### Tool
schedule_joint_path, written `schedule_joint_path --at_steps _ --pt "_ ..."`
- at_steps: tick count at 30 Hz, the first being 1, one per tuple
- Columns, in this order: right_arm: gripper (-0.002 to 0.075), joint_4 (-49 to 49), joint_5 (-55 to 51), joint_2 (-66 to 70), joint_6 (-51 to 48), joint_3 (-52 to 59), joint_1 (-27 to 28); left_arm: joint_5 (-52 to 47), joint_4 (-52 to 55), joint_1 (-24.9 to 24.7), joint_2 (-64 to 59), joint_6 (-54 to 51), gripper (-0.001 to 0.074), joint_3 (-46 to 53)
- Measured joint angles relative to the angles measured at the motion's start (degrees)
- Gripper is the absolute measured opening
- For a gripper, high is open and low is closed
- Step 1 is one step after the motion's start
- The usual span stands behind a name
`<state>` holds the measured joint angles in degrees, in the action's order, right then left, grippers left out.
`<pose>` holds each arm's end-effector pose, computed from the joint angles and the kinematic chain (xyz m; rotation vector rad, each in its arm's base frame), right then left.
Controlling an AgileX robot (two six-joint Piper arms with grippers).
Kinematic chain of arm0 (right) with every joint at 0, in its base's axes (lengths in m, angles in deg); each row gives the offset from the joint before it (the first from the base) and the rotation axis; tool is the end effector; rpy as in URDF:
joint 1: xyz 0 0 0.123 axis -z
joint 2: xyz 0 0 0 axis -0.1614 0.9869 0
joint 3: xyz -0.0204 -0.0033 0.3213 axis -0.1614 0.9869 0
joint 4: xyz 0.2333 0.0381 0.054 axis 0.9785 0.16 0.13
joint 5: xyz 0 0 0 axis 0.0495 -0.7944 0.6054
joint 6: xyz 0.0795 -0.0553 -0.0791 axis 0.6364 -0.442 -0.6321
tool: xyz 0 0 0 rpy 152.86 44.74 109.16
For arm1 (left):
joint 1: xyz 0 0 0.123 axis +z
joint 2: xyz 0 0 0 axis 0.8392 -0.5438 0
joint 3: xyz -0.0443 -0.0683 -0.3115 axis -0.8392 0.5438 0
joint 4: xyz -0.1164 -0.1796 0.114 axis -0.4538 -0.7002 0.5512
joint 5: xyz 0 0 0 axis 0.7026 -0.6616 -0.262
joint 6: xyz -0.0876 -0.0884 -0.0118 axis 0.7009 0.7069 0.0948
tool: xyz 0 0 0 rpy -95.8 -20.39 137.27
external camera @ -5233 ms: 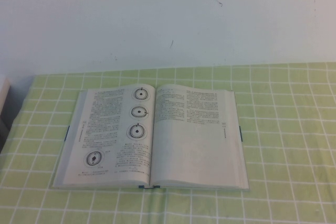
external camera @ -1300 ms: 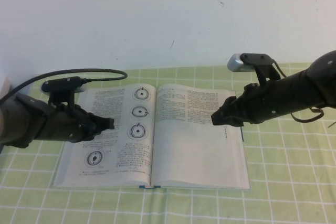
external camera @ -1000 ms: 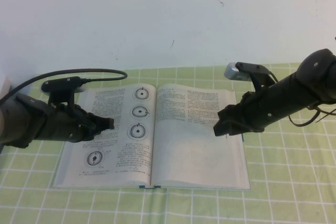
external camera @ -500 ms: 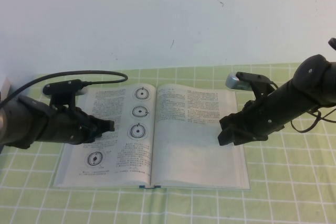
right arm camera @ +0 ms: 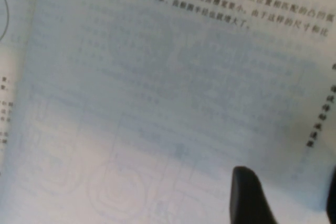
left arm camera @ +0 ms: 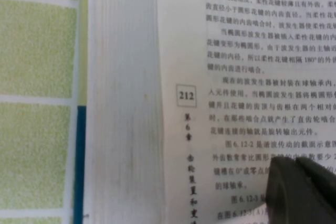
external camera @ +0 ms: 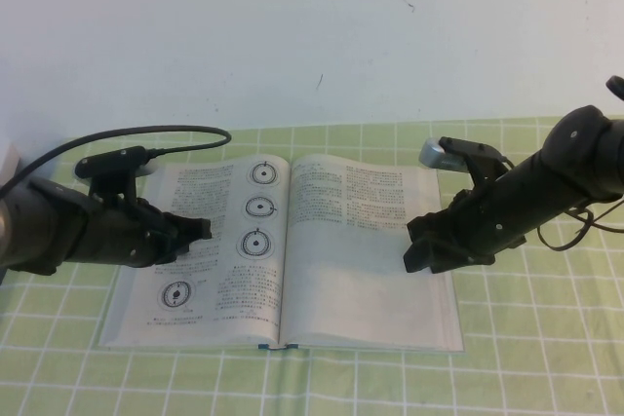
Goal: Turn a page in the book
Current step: Open the closed book
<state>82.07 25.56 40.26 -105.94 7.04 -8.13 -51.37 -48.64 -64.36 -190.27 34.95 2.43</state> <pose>0.3996 0.1799 0.1393 -0.3363 2.7540 0.7110 0.3917 -0.0721 0.1618 -0.1258 2.4712 -0.3973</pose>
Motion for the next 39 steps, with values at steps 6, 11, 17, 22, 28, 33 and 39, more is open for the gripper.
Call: schedule_joint_path --at_steps 6,11,17,22,28,33,39 --pt "0.0329 3.21 0.0 0.13 -3.97 0.0 0.0 -0.04 -0.95 0.04 0.0 -0.33 -0.0003 0.0" --pt "0.033 10.95 0.0 0.79 -9.66 0.0 0.0 -0.13 -1.73 0.04 0.0 -0.33 -0.0003 0.0" --pt "0.0329 17.29 0.0 1.14 -13.34 0.0 0.0 -0.17 -1.95 0.04 0.0 -0.36 -0.0003 0.0" --pt "0.033 18.16 0.11 1.14 -13.96 0.0 0.13 -2.48 -4.48 0.13 -0.12 -1.68 -0.0003 -0.21" --pt "0.0329 16.88 -2.47 -1.51 -14.22 -1.66 2.87 -10.7 -5.5 0.01 -0.75 -4.4 -0.0003 -1.96" --pt "0.0329 12.24 -4.75 -2.64 -13.83 -2.01 3.89 -12.12 -5.63 0.01 -0.81 -4.59 -0.0003 -2.36" --pt "0.033 9.77 -5.11 -0.96 -11.5 -2.01 3.89 -19.58 -8.58 0.01 -0.88 -5.64 -0.0003 -3.21"
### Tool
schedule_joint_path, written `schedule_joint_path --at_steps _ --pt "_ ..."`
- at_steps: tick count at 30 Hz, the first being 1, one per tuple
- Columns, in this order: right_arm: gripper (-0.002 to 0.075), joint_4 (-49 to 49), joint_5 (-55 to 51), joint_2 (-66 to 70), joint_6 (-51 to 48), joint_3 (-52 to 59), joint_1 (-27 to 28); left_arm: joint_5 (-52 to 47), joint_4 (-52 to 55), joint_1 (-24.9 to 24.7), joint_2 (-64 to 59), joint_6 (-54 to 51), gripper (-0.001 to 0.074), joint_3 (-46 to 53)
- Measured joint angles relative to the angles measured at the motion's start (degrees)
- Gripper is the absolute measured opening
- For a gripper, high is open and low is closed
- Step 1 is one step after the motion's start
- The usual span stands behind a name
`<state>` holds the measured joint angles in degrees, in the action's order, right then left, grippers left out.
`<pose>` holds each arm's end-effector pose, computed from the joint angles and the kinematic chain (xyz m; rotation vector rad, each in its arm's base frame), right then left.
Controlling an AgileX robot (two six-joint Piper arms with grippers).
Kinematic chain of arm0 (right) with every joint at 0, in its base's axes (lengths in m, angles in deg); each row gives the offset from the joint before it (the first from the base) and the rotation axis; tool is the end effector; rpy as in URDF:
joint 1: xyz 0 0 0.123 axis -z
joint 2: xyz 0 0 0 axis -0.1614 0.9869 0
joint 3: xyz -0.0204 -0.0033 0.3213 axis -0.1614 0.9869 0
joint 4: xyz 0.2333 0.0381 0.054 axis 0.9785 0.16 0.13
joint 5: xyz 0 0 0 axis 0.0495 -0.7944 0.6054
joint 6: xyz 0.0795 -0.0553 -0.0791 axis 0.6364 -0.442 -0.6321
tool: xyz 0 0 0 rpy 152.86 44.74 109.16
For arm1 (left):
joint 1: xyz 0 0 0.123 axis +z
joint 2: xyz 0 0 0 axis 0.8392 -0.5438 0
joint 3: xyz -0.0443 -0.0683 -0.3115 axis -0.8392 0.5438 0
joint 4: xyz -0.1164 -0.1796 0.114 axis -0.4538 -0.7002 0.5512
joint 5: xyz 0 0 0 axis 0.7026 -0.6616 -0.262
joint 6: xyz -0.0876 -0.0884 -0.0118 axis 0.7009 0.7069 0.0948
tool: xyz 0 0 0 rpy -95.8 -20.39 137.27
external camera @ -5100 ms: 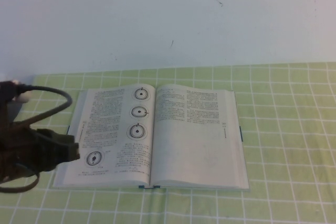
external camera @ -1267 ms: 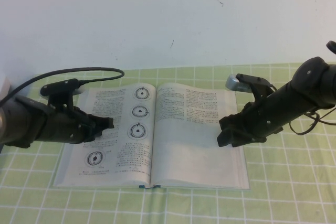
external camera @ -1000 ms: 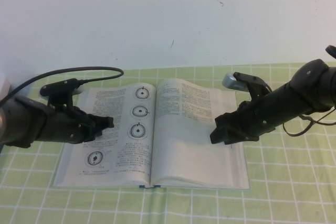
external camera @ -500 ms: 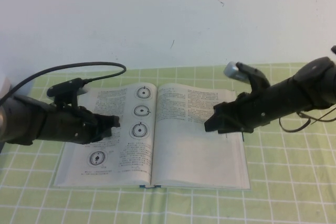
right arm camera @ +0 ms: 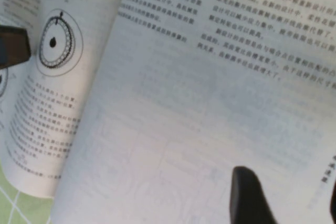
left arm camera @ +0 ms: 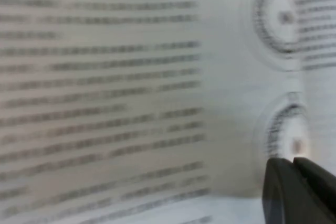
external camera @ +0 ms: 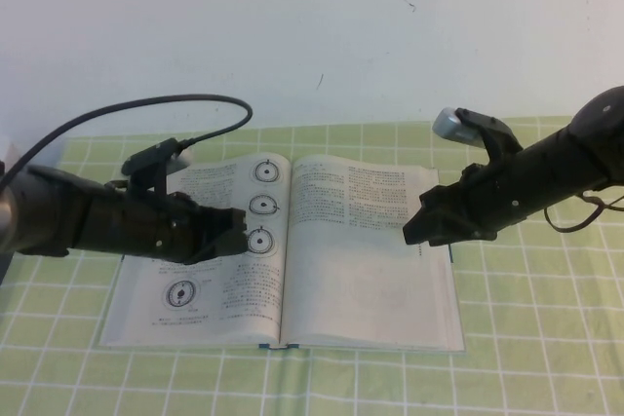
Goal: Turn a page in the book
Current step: Open the closed book
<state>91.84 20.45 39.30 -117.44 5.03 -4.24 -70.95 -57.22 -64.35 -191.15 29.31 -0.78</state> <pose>0.4121 0.1684 0.1632 -0.3813 2.6403 0.8635 0.3859 -0.1113 0.1762 -0.0063 2.4968 -0.8227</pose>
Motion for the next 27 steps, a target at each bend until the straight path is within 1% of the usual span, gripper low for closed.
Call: schedule_joint_path --at_steps 3,8,18,27 --pt "0.0329 0.0 0.0 0.39 1.34 0.0 0.0 -2.44 -1.18 -0.11 -0.08 -0.99 -0.0003 -1.38" --pt "0.0329 0.1 -0.11 2.52 5.46 0.0 0.09 0.59 -4.38 -0.22 -0.54 -2.41 -0.0003 -1.91" --pt "0.0329 0.09 -1.76 2.74 6.09 -0.09 0.21 0.45 -6.21 -0.32 -3.33 -5.73 -0.0003 -1.91" --pt "0.0329 -1.56 -5.8 2.3 7.72 -0.09 1.79 -1.51 -6.5 0.02 -5.06 -5.27 -0.0003 -2.67"
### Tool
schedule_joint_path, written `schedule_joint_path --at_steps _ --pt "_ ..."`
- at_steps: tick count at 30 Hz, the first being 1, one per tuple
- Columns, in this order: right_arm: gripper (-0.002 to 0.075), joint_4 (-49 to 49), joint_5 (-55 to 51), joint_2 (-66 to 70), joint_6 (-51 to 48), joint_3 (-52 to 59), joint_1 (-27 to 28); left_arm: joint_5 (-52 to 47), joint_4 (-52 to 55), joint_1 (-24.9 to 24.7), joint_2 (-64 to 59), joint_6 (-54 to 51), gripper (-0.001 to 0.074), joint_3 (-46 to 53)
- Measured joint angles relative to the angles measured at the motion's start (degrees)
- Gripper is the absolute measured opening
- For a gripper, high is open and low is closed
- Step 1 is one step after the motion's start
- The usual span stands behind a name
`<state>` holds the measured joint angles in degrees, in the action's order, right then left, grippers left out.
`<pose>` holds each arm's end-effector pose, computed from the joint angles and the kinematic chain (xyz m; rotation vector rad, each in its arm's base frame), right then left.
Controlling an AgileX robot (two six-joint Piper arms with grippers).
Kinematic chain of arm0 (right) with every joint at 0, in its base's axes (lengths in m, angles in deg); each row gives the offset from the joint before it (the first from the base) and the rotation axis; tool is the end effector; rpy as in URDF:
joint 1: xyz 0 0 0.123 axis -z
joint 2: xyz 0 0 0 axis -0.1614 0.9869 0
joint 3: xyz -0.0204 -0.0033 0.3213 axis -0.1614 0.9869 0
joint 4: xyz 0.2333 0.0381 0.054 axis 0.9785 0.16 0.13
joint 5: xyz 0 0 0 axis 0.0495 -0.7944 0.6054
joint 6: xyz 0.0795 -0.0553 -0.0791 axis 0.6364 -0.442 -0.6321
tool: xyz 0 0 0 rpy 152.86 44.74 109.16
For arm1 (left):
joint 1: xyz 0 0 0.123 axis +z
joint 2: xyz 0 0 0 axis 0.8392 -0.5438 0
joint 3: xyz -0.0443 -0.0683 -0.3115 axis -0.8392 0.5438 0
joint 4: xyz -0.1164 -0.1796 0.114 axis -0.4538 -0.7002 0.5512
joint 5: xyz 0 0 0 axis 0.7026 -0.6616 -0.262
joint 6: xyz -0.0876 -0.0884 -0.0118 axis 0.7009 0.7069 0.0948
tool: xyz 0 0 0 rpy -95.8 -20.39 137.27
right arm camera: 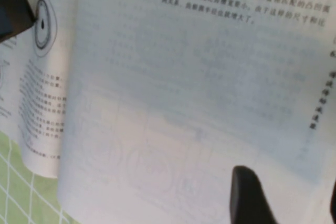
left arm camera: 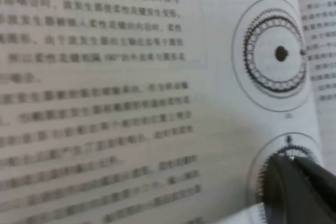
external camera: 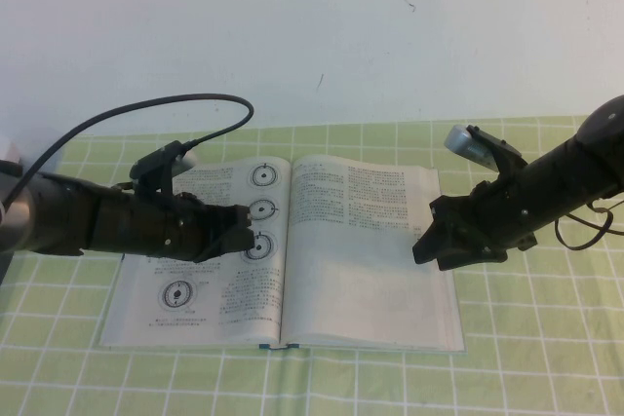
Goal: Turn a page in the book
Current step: Open the closed book
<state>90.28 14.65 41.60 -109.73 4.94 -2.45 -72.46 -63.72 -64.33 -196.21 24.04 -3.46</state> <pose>0.4064 0.1591 0.1459 -0.2312 2.7881 0.9624 0.4038 -0.1177 0.1581 -0.0259 2.4817 -0.8849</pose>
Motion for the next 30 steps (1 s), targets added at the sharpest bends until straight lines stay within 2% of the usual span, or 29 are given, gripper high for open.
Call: schedule_joint_path --at_steps 7,21,30 --pt "0.0329 -0.72 0.31 0.0 0.0 0.0 0.0 -7.76 -2.29 -0.24 -0.13 0.08 -0.0003 -2.18" --pt "0.0329 -0.47 3.64 1.47 0.24 0.0 0.0 -5.62 -1.09 -0.38 -2.5 0.14 -0.0003 -2.23" --pt "0.0329 5.25 3.64 2.46 -3.56 -0.04 0.0 -5.74 -1.09 -0.38 -2.7 0.23 -0.0003 -2.32"
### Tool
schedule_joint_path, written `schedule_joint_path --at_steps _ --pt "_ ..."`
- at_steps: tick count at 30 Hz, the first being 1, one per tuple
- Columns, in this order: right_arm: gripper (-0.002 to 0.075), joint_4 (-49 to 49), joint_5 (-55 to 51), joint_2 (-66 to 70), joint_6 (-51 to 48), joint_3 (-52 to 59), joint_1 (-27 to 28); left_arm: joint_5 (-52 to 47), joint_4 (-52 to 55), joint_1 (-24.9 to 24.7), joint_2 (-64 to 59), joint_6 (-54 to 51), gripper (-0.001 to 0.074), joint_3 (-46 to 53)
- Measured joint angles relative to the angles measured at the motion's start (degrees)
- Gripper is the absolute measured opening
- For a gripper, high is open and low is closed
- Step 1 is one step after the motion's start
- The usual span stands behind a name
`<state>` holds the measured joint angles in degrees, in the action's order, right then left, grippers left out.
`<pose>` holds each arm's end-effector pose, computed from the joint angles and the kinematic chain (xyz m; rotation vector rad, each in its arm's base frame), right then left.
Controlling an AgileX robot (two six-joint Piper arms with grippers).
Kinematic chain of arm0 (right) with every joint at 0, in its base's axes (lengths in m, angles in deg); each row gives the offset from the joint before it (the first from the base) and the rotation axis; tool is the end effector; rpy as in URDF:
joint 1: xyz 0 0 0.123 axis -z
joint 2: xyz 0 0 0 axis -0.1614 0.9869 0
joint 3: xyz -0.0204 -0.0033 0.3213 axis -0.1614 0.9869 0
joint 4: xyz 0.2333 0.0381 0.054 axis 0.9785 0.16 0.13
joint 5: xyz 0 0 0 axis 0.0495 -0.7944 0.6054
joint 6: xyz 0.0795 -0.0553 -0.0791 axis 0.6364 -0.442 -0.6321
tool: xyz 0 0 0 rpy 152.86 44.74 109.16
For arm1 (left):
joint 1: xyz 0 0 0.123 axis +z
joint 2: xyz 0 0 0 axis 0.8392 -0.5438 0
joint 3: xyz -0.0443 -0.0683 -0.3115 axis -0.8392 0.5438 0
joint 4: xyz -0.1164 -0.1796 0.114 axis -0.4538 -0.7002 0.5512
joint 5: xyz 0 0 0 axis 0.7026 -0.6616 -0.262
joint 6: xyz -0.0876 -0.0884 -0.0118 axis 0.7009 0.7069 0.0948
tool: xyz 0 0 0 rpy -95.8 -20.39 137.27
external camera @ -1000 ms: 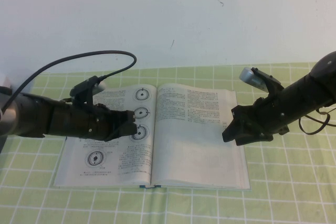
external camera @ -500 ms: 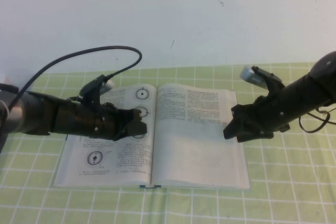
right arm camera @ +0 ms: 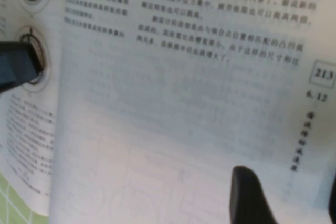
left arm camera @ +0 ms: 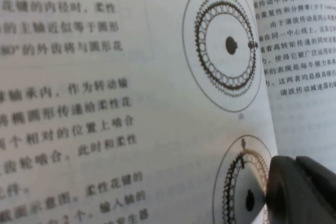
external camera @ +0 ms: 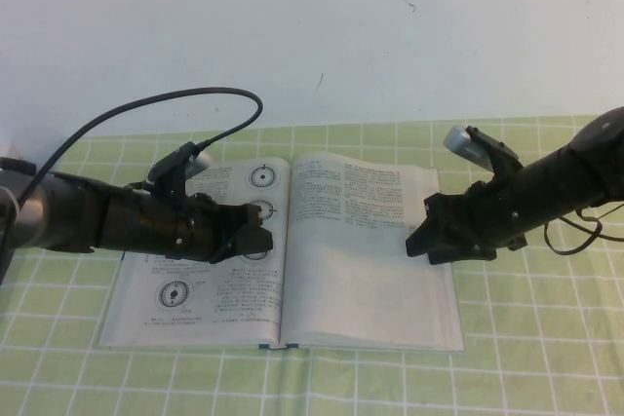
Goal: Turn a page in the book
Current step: Open the closed book
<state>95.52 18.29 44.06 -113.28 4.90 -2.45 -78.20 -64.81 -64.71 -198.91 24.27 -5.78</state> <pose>0.4176 0.1616 0.1312 -0.1661 2.7429 0.9744 0.4079 -0.1314 0.1536 0.0040 2.4859 -1.0202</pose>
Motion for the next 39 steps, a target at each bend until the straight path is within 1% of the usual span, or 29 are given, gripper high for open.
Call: schedule_joint_path --at_steps 5,8,17,20,24,32,39 --pt "0.0329 5.03 -0.68 1.46 -2.22 -0.09 0.0 0.0 0.0 0.0 -0.04 0.0 -0.0003 0.0" --pt "0.0329 9.1 -2.4 2.93 -5.35 -0.22 0.22 0.0 0.0 0.1 -0.04 0.0 -0.0003 0.0" --pt "0.033 25.33 -6.7 5.62 -21.1 -0.11 0.34 0.0 0.0 0.1 -0.04 0.04 -0.0003 0.0" --pt "0.033 31.61 -8.9 5.93 -25.11 -0.11 0.34 0.0 0.0 0.1 -0.04 0.04 -0.0003 0.0" --pt "0.033 37.46 -11.93 5.95 -28.35 -0.11 0.34 0.11 0.0 0.1 -0.04 0.29 -0.0003 0.0" --pt "0.0331 38.8 -14.06 5.95 -29.31 -0.11 0.23 0.11 0.0 0.1 -0.04 0.1 -0.0003 0.0" --pt "0.0333 37.14 -13.65 3.74 -29.16 -0.11 0.15 0.01 0.0 0.1 -0.04 -0.35 -0.0003 0.0"
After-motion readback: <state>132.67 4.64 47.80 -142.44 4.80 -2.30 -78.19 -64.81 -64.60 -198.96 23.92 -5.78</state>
